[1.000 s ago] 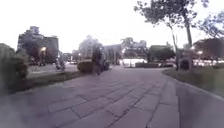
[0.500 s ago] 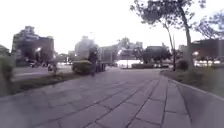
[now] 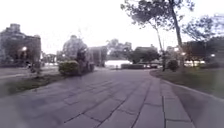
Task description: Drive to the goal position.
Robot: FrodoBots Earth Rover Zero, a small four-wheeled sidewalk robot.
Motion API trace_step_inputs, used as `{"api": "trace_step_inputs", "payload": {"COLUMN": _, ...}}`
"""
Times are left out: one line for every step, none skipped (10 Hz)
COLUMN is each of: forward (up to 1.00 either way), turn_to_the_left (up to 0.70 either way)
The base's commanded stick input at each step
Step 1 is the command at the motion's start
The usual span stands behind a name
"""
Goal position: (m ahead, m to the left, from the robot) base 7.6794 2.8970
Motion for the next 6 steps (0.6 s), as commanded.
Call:
{"api": "trace_step_inputs", "payload": {"forward": 0.7, "turn_to_the_left": -0.35}}
{"api": "trace_step_inputs", "payload": {"forward": 0.7, "turn_to_the_left": -0.35}}
{"api": "trace_step_inputs", "payload": {"forward": 0.7, "turn_to_the_left": -0.24}}
{"api": "trace_step_inputs", "payload": {"forward": 0.7, "turn_to_the_left": -0.11}}
{"api": "trace_step_inputs", "payload": {"forward": 0.7, "turn_to_the_left": 0.0}}
{"api": "trace_step_inputs", "payload": {"forward": 0.7, "turn_to_the_left": 0.0}}
